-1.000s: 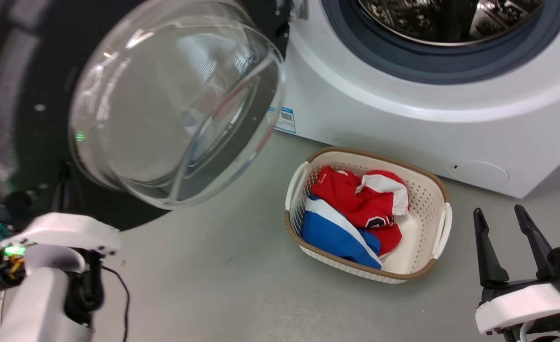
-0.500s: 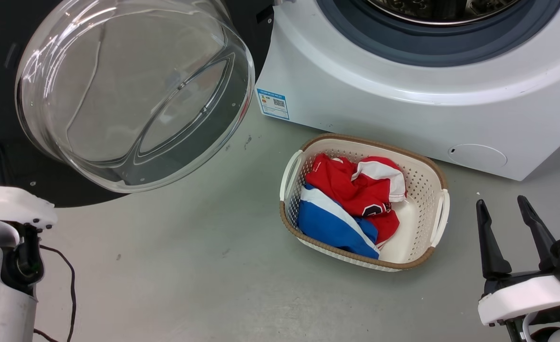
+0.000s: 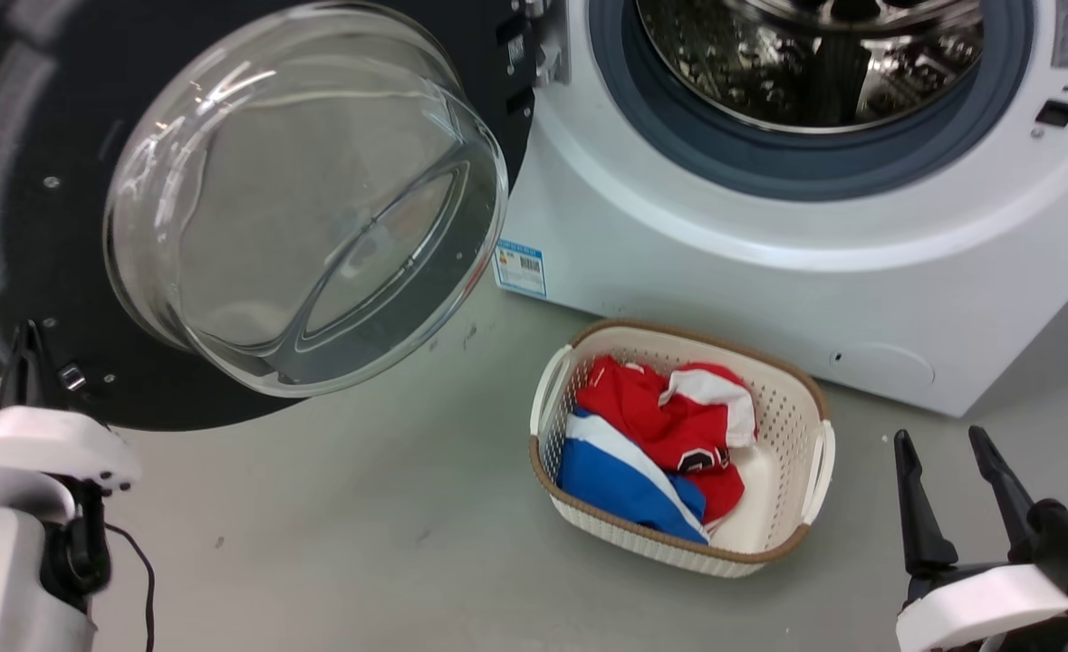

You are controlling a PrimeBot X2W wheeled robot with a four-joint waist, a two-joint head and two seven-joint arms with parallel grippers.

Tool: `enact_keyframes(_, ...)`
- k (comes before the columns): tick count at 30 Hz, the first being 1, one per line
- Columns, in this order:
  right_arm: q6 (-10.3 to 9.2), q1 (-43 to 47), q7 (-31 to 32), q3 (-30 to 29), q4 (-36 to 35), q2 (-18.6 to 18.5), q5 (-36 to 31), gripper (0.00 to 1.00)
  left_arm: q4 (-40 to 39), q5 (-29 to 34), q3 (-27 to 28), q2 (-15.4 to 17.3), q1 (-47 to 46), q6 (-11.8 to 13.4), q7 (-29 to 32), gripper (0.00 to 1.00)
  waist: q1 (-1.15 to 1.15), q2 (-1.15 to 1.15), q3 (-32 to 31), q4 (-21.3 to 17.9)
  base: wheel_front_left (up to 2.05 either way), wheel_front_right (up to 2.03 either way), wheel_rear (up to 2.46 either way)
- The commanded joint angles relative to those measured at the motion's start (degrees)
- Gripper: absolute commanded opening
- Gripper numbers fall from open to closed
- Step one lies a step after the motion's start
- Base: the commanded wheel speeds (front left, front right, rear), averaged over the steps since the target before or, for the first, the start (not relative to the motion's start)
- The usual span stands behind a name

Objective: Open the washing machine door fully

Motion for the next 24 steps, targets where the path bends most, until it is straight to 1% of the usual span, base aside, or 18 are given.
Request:
enact_keyframes(1,-0.02,0.47,-0.19,-0.02,0.0,0.22,-0.22,1.0,-0.51,0.46,-0.04,-0.16,1.1,0.36,-0.39,0.0,0.0,0.0,-1.71,0.4,0.0,0.0,0.0)
enact_keyframes(7,-0.02,2.1,-0.24,0.09,0.3,0.88,-0.31,1.0,-8.52,3.03,-2.17,-0.93,8.45,2.29,-0.36,0.0,0.0,0.0,-5.51,0.45,0.0,0.0,0.0)
enact_keyframes(9,-0.02,2.44,-0.3,0.13,0.28,0.96,-0.63,1.0,-11.84,2.91,-2.84,-1.57,11.31,2.85,0.21,0.0,0.0,0.0,-6.31,0.14,0.0,0.0,0.0)
enact_keyframes(15,-0.02,3.19,-0.66,0.37,0.82,1.04,0.24,1.0,-20.97,3.65,-4.86,-2.8,19.11,4.81,1.81,0.0,0.0,0.0,-7.8,-1.36,0.0,0.0,0.0)
enact_keyframes(19,-0.02,3.55,-0.83,0.43,1.33,1.04,0.71,1.0,-25.45,4.67,-7.73,-4.3,22.66,5.77,3.01,0.0,0.0,0.0,-8.77,-2.67,0.0,0.0,0.0)
enact_keyframes(21,-0.02,3.59,-0.83,0.56,1.49,1.04,0.71,1.0,-26.94,5.26,-9.09,-4.87,23.7,6.09,3.34,0.0,0.0,0.0,-9.24,-3.58,0.0,0.0,0.0)
enact_keyframes(24,-0.02,3.86,-0.66,0.59,1.53,1.03,0.52,1.0,-28.24,6.21,-11.9,-5.91,23.66,5.42,4.1,0.0,0.0,0.0,-9.79,-4.91,0.0,0.0,0.0)
